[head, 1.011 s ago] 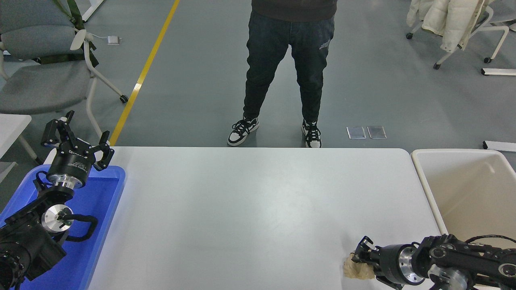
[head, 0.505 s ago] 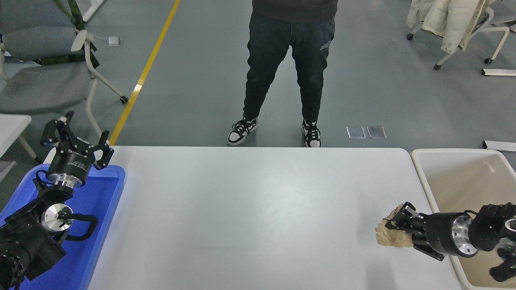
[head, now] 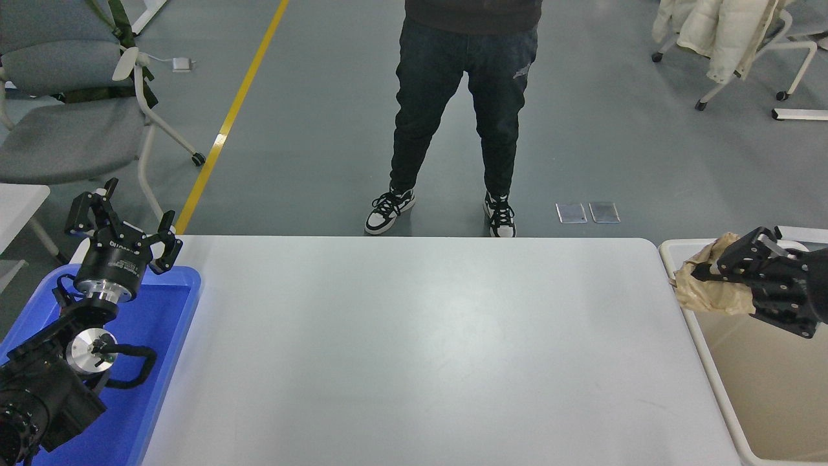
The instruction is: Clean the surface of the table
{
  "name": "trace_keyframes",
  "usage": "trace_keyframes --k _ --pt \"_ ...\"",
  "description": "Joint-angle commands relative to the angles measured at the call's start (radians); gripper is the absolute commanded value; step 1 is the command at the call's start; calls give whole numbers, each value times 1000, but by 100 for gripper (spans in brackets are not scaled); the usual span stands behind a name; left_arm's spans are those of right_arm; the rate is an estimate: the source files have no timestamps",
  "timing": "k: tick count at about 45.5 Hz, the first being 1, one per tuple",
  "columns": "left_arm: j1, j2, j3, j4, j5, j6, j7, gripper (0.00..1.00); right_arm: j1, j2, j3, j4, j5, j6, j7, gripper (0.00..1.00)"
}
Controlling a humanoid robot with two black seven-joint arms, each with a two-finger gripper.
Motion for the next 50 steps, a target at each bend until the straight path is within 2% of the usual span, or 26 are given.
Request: trace_keyframes --k 1,15,40,50 --pt "0 0 0 1 0 1 0 100 4 -21 48 -72 14 30 8 0" --pt "0 0 0 -1 0 1 0 100 4 86 36 -484 12 42 97 0" --pt "0 0 0 1 0 1 0 100 -55 460 35 -1199 11 36 143 0" --pt "0 0 0 -1 0 1 0 100 -86 640 25 -1457 8 31 252 0"
